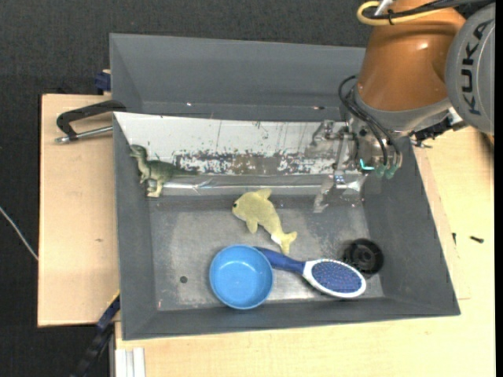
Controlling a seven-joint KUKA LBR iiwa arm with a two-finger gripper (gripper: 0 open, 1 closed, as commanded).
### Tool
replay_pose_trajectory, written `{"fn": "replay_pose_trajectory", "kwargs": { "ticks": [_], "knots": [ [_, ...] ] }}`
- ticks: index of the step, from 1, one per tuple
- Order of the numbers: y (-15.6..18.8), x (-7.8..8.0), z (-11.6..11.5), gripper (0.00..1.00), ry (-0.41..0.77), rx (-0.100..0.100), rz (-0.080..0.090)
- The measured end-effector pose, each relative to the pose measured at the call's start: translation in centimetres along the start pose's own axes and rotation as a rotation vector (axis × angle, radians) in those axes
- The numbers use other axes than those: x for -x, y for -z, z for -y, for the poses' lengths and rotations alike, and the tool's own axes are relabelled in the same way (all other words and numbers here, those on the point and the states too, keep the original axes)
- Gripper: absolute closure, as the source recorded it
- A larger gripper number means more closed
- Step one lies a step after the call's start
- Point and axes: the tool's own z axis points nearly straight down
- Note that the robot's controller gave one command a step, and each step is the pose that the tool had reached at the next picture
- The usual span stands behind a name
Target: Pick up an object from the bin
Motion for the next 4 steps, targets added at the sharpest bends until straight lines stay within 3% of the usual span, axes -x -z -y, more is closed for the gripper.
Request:
{"fn": "replay_pose_trajectory", "kwargs": {
  "ticks": [1,2,3,4],
  "knots": [
    [-15.5,-1.4,-1.4,0.0,-0.141,0.001,0.015],
    [-13.7,-2.2,-3.0,0.0,-0.295,0.003,0.014],
    [-13.8,-2.6,-3.6,0.0,-0.369,0.001,0.01],
    [-16.5,-2.5,-3.4,0.0,-0.54,0.002,0.009]
  ]
}}
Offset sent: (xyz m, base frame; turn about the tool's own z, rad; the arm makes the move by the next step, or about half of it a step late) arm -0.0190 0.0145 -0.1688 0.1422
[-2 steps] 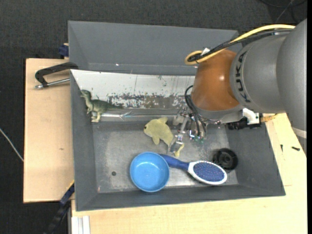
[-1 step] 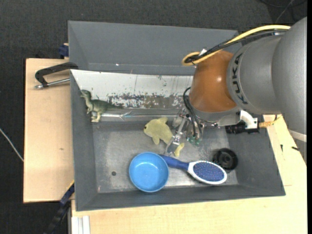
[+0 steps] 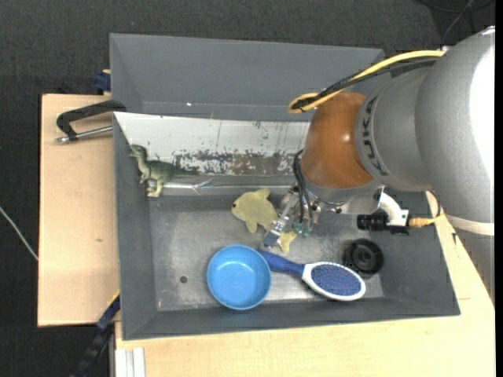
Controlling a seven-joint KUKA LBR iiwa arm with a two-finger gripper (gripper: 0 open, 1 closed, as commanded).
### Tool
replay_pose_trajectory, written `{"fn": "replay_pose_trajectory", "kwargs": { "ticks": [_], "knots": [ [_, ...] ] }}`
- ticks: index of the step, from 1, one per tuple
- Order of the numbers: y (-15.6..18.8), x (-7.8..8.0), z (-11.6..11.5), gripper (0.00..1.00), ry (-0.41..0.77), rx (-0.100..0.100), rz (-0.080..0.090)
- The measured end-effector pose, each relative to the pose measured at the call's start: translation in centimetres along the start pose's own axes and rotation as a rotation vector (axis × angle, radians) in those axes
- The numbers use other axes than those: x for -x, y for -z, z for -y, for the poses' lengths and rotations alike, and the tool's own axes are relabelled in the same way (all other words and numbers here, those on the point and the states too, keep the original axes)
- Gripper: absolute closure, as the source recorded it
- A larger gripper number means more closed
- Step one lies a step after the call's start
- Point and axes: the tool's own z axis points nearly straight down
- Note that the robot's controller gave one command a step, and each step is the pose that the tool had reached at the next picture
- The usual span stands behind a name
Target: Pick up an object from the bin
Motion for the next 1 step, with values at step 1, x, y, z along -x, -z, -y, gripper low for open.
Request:
{"fn": "replay_pose_trajectory", "kwargs": {
  "ticks": [1],
  "knots": [
    [0.11,0.06,-0.09,0.0,0.001,0.0,0.001]
  ]
}}
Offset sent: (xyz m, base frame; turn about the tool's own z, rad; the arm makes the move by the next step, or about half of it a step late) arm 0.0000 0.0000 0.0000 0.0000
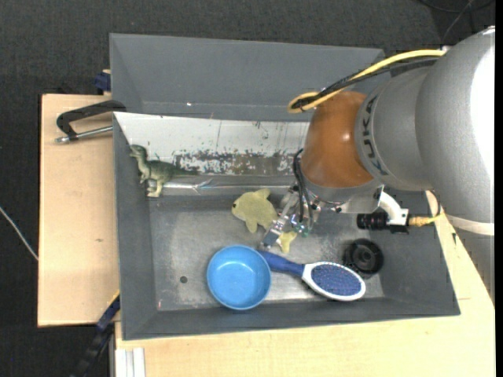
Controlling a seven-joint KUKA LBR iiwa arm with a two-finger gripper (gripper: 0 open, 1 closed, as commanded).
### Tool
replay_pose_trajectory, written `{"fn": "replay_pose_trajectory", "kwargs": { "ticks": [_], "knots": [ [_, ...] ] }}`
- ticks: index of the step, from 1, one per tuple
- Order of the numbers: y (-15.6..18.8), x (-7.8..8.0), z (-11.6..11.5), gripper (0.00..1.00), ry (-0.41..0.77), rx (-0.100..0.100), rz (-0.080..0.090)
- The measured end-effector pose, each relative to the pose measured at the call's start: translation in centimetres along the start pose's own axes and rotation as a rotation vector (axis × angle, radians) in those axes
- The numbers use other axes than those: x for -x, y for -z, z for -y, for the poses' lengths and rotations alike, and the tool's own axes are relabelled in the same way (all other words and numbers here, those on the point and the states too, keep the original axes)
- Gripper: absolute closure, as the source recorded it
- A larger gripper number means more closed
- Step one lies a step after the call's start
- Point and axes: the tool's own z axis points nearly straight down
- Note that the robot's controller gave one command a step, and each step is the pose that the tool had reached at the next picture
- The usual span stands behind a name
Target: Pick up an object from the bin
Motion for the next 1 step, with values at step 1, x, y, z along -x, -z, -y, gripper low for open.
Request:
{"fn": "replay_pose_trajectory", "kwargs": {
  "ticks": [1],
  "knots": [
    [0.35,-0.09,-0.31,1.0,0.003,0.003,-0.006]
  ]
}}
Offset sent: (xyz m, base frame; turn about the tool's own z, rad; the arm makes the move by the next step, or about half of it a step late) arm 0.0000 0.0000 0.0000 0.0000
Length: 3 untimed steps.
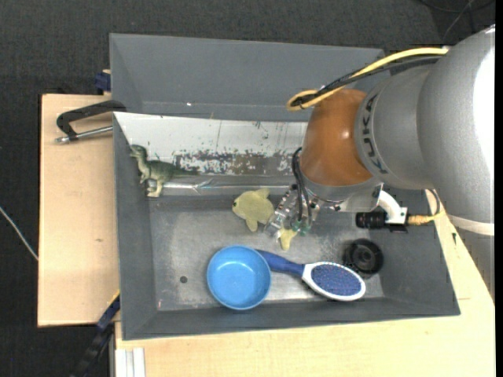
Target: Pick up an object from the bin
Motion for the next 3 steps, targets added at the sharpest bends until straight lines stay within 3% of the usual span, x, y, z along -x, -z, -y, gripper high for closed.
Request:
{"fn": "replay_pose_trajectory", "kwargs": {
  "ticks": [1,3],
  "knots": [
    [4.5,0.2,-0.2,1.0,0.002,0.001,0.012],
    [10.2,0.4,-0.5,1.0,0.006,0.0,0.01]
  ]
}}
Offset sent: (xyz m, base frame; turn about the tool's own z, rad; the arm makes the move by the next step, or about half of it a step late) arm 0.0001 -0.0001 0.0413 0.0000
